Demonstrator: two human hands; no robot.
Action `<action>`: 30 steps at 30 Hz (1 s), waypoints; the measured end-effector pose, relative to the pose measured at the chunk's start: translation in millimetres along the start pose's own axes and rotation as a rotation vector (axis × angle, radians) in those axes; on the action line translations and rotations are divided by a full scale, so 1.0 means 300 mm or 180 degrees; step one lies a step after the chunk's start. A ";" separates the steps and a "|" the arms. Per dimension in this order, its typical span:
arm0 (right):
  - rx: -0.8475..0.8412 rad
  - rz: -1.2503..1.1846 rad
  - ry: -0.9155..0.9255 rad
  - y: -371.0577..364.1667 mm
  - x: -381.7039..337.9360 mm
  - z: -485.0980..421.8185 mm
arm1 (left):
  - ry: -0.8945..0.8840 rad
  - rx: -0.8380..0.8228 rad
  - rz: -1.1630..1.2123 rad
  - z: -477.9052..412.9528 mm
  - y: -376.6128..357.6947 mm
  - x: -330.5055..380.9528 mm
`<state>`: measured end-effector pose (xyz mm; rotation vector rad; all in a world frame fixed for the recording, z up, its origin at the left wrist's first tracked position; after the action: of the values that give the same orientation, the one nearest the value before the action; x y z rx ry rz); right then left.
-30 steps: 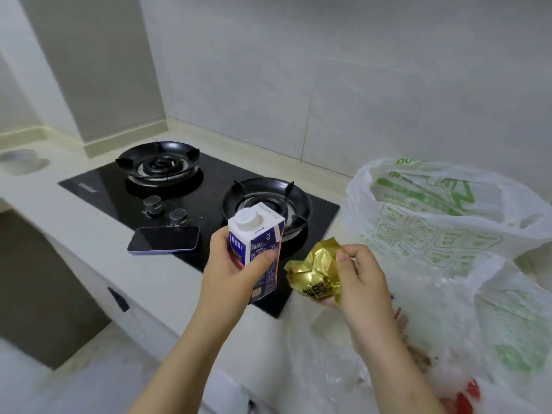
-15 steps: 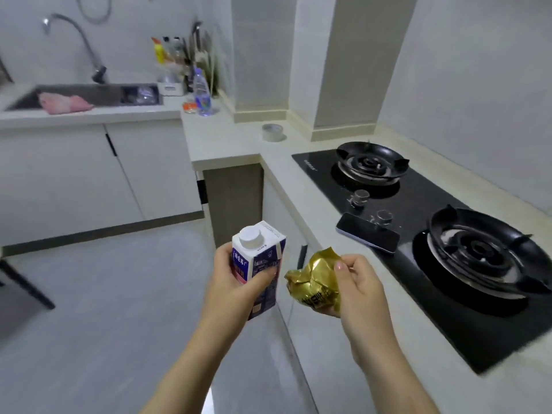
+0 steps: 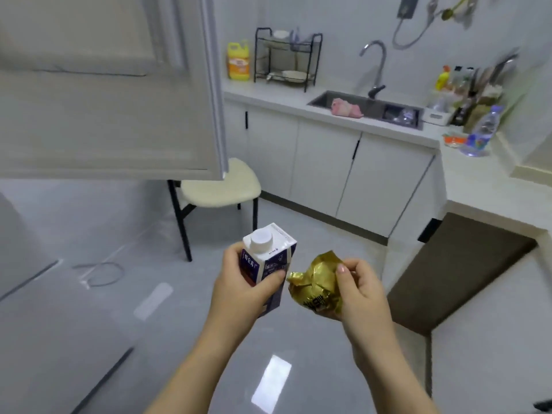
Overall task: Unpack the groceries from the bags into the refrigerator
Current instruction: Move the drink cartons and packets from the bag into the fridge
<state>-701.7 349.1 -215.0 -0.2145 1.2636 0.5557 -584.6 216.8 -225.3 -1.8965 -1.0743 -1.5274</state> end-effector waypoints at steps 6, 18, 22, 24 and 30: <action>-0.0986 0.0264 0.0095 -0.411 -0.043 -0.022 | 0.0211 0.1151 -0.0312 0.028 0.373 -0.038; -0.2298 0.0398 0.0601 -1.087 -0.260 0.007 | 0.0035 0.2614 -0.0742 -0.070 0.915 -0.044; -0.2593 0.0507 0.0780 -1.226 -0.330 0.019 | -0.0087 0.2915 -0.0862 -0.112 1.019 -0.007; -0.2721 0.0506 0.0860 -1.275 -0.355 0.034 | -0.0135 0.3063 -0.0903 -0.115 1.059 -0.002; -0.2976 0.0508 0.1344 -1.348 -0.413 0.107 | -0.0269 0.3320 -0.1006 -0.106 1.143 0.033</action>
<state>-493.6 -14.5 -147.6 -1.0596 1.3463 1.2674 -325.6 -3.6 -170.4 -1.0820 -1.7951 -0.7173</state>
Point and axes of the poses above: each hand's wrist, its own z-axis away from the middle knuckle, its own y-axis out of the back of the hand, x = y × z, the point moved 5 cm from there along -z, towards the middle knuckle, and after that the axes turned 14 degrees about -y, right-handed, at the moved point
